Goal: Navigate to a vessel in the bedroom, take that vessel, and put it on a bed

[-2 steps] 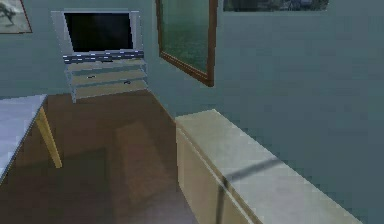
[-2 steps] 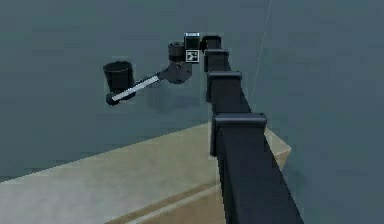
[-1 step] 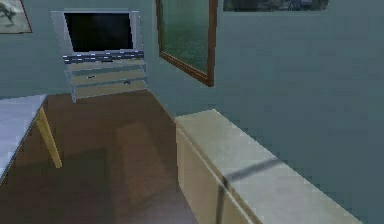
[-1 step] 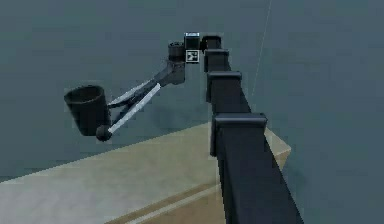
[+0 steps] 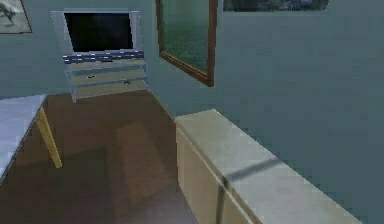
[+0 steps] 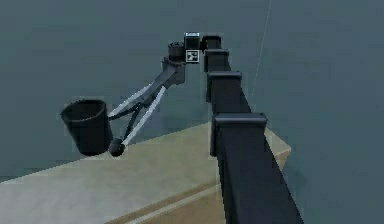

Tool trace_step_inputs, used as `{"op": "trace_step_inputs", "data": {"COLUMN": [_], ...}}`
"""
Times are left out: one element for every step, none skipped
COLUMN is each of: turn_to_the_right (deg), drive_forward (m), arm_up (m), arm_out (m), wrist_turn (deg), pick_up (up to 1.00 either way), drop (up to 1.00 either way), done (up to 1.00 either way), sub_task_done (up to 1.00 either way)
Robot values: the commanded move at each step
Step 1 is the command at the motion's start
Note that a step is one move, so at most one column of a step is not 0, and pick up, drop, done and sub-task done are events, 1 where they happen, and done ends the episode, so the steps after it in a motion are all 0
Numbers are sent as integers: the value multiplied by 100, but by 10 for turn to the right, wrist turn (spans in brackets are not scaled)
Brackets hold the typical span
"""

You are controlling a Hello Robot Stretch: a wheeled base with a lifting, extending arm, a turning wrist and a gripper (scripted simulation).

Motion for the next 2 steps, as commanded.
{"op": "trace_step_inputs", "data": {"turn_to_the_right": [0,-450], "drive_forward": [0,0], "arm_up": [0,0], "arm_out": [-38,0], "wrist_turn": [0,0], "pick_up": [0,0], "drop": [0,0], "done": [0,0], "sub_task_done": [0,0]}}
